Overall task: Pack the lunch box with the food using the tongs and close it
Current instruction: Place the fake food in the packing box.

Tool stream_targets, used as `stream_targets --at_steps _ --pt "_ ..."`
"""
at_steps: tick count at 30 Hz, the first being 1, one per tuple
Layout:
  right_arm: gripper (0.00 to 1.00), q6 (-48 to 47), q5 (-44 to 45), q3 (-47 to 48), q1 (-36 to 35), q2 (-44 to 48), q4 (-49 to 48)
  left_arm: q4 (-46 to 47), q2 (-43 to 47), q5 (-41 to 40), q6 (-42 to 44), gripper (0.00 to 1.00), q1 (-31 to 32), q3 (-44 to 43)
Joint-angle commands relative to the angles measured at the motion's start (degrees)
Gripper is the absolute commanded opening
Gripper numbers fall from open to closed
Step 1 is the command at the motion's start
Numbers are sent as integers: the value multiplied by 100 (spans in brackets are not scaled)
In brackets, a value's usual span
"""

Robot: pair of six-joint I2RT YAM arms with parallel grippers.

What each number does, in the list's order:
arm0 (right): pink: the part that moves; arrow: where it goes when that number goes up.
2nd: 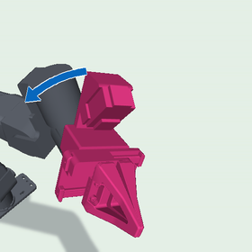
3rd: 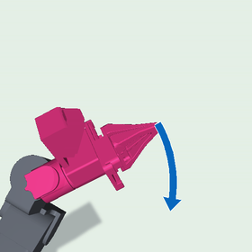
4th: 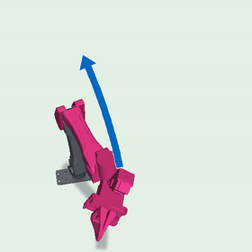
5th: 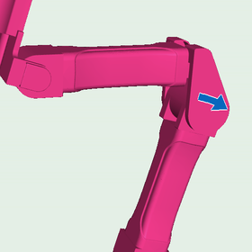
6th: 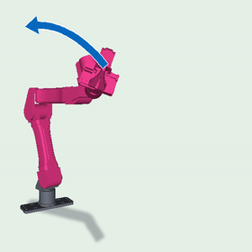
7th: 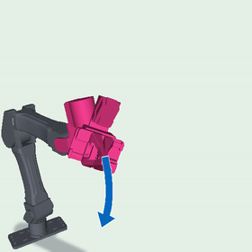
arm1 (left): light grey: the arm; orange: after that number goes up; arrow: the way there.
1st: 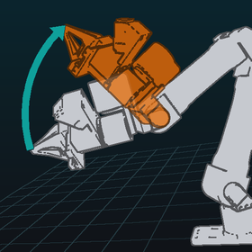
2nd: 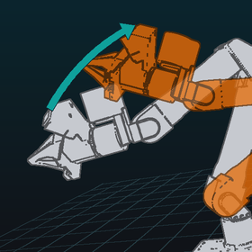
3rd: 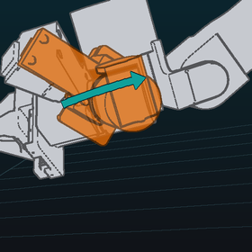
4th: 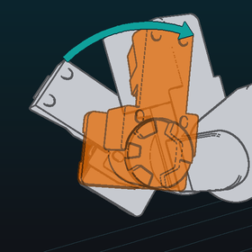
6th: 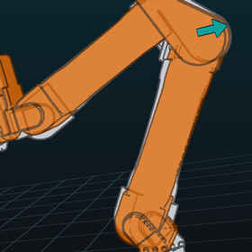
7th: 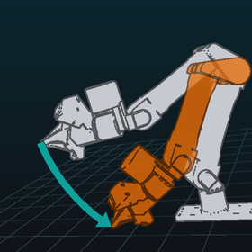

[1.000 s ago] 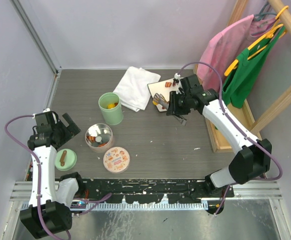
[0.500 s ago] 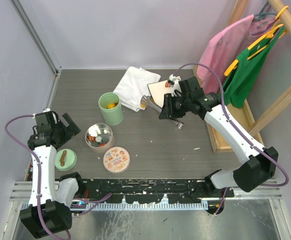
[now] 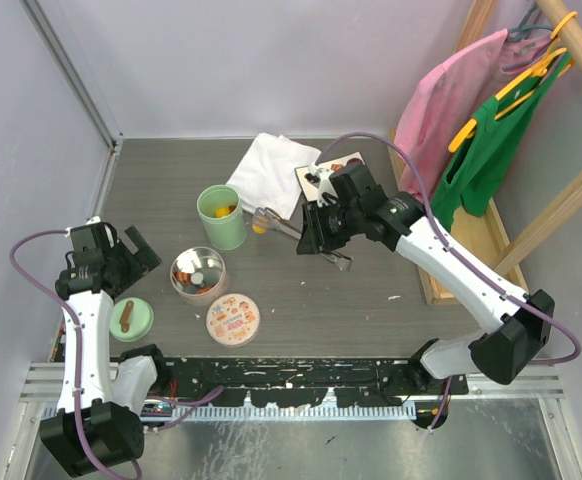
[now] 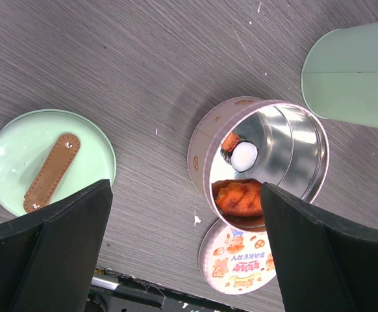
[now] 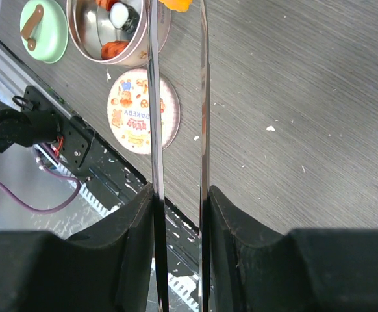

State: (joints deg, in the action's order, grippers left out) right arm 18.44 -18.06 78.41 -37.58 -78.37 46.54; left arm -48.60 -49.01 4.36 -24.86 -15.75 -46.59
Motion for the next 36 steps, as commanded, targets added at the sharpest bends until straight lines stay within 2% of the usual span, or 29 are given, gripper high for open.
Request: stream_targets --at_steps 1,13,22,36 --pt "36 95 125 281 -203 69 -155 184 71 73 -10 98 21 -24" --pt "36 241 267 295 -925 -82 -165 193 99 52 -10 98 23 -11" --pt "36 335 357 540 -1589 -585 -423 184 52 58 -10 98 30 -18" --pt "36 227 519 1315 -1847 -1402 -328 184 45 20 -10 98 15 -26"
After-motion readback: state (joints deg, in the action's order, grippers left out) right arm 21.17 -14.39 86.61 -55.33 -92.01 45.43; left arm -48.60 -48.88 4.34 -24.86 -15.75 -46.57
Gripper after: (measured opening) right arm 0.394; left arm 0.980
